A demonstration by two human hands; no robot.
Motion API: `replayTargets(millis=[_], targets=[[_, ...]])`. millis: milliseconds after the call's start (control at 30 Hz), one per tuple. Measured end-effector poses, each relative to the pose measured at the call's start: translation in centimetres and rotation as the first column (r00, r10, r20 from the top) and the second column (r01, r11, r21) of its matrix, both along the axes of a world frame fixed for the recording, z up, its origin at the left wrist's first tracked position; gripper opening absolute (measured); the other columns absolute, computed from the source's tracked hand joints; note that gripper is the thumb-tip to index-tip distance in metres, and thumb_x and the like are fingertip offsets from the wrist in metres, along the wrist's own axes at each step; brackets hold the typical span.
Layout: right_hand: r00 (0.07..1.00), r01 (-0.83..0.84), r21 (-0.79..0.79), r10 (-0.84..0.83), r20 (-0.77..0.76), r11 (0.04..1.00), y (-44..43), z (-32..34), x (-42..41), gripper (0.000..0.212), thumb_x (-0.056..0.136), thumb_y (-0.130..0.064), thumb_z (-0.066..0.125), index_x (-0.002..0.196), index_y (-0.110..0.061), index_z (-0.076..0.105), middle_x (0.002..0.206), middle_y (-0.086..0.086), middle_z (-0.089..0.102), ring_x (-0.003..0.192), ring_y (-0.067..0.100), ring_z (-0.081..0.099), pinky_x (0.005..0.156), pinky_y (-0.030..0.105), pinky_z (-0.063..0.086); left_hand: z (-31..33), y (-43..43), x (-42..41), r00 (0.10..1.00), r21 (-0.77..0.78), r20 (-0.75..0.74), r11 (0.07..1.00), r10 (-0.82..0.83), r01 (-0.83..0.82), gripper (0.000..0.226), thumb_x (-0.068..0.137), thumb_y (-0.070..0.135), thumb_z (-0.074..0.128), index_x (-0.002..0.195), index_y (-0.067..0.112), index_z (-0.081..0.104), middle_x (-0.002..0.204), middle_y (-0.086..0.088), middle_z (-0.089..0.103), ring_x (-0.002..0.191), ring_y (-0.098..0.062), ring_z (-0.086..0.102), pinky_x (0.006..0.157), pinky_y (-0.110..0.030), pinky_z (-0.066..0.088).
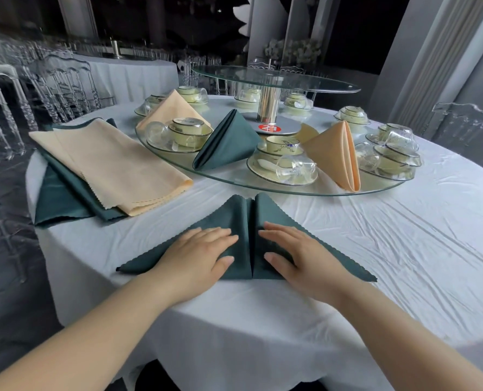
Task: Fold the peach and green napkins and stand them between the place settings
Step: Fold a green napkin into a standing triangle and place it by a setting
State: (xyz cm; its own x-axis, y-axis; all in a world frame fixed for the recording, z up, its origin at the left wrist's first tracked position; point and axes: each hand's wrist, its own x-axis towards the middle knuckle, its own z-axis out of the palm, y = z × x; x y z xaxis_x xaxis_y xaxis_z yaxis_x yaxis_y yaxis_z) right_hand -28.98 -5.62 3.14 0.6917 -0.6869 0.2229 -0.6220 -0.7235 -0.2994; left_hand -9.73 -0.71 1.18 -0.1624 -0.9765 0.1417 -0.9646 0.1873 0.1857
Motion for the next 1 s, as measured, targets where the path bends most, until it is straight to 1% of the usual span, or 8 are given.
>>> replayTargets(millis=[67, 267, 433, 533, 633, 700, 900, 1000], targets=[[0.999, -0.028, 0.002, 0.028, 0.020, 1.000, 0.2, -0.4, 1.1, 0.053, 0.088, -0.042, 0.032, 0.138, -0.024, 0.036, 0.148, -0.011, 0.028, 0.136, 0.005, 0.025, 0.104, 0.008, 0.004, -0.2, -0.1, -0.1, 1.000, -0.010, -0.001, 1.000, 0.009, -0.009, 0.066, 0.082, 0.051, 0.006, 0.145, 0.033, 0.018, 0.153, 0.017, 0.011, 0.140, 0.000, 0.006, 0.110, -0.019, -0.003], [1.000, -0.010, -0.018, 0.010, -0.011, 1.000, -0.3, -2.4, 2.0, 0.086, 0.068, -0.061, 0.007, 0.134, -0.021, 0.044, 0.145, -0.006, 0.036, 0.136, 0.009, 0.028, 0.104, 0.007, 0.007, -0.3, 0.5, 0.3, 0.994, -0.019, -0.103, 0.999, 0.045, -0.047, 0.100, 0.053, 0.065, -0.009, 0.140, 0.036, 0.029, 0.151, 0.018, 0.017, 0.139, 0.001, 0.009, 0.101, -0.009, -0.004], [1.000, -0.001, -0.023, 0.001, -0.011, 1.000, -0.2, -2.3, 1.9, 0.088, 0.066, -0.060, 0.005, 0.134, -0.021, 0.044, 0.145, -0.007, 0.037, 0.136, 0.008, 0.027, 0.103, 0.006, 0.006, 0.4, 2.5, 3.9, 0.931, -0.021, -0.280, 0.968, 0.233, -0.249, 0.057, 0.085, 0.056, 0.046, 0.134, 0.028, 0.043, 0.139, 0.014, 0.039, 0.129, -0.007, 0.034, 0.103, -0.018, 0.022], [1.000, -0.003, -0.015, 0.003, -0.023, 1.000, -0.1, -2.2, 1.9, 0.089, 0.065, -0.060, 0.003, 0.134, -0.022, 0.043, 0.145, -0.009, 0.036, 0.136, 0.007, 0.026, 0.102, 0.006, 0.006, 0.9, 4.5, 6.9, 0.869, 0.112, -0.298, 0.918, 0.396, -0.380, 0.044, 0.081, 0.042, 0.061, 0.122, 0.027, 0.052, 0.118, 0.011, 0.052, 0.110, -0.008, 0.048, 0.095, -0.025, 0.037], [1.000, -0.006, -0.016, 0.006, -0.022, 1.000, -0.1, -2.2, 2.0, 0.088, 0.065, -0.059, 0.004, 0.134, -0.021, 0.044, 0.144, -0.008, 0.038, 0.136, 0.007, 0.027, 0.102, 0.006, 0.007, 1.9, 5.8, 8.3, 0.785, 0.262, -0.366, 0.865, 0.500, -0.428, 0.017, 0.077, 0.036, 0.069, 0.087, 0.031, 0.056, 0.089, 0.011, 0.056, 0.077, 0.000, 0.050, 0.067, -0.018, 0.038], [1.000, -0.006, -0.027, 0.006, -0.027, 1.000, -0.1, -2.3, 2.0, 0.088, 0.066, -0.059, 0.004, 0.134, -0.021, 0.044, 0.144, -0.008, 0.038, 0.135, 0.007, 0.028, 0.102, 0.005, 0.007, 2.2, 6.1, 8.8, 0.741, 0.324, -0.410, 0.845, 0.531, -0.426, 0.015, 0.076, 0.029, 0.072, 0.076, 0.030, 0.057, 0.082, 0.004, 0.059, 0.073, -0.003, 0.051, 0.061, -0.016, 0.036], [0.999, 0.002, -0.042, -0.003, -0.042, 0.999, 0.2, -2.1, 1.9, 0.088, 0.065, -0.059, 0.002, 0.136, -0.023, 0.040, 0.145, -0.011, 0.035, 0.136, 0.004, 0.025, 0.099, 0.003, 0.005, 2.8, 6.4, 8.5, 0.620, 0.348, -0.561, 0.836, 0.548, -0.425, 0.009, 0.076, 0.014, 0.073, 0.073, 0.010, 0.066, 0.077, -0.008, 0.065, 0.071, -0.015, 0.055, 0.063, -0.018, 0.036], [1.000, 0.004, -0.054, -0.005, -0.027, 0.999, 0.2, -2.1, 1.9, 0.087, 0.066, -0.059, 0.003, 0.138, -0.024, 0.036, 0.147, -0.011, 0.032, 0.135, 0.004, 0.027, 0.097, 0.001, 0.006, 3.0, 6.2, 7.9, 0.585, 0.324, -0.630, 0.858, 0.510, -0.398, 0.016, 0.081, 0.008, 0.066, 0.068, 0.006, 0.059, 0.064, -0.004, 0.059, 0.054, -0.007, 0.054, 0.053, -0.017, 0.040]])
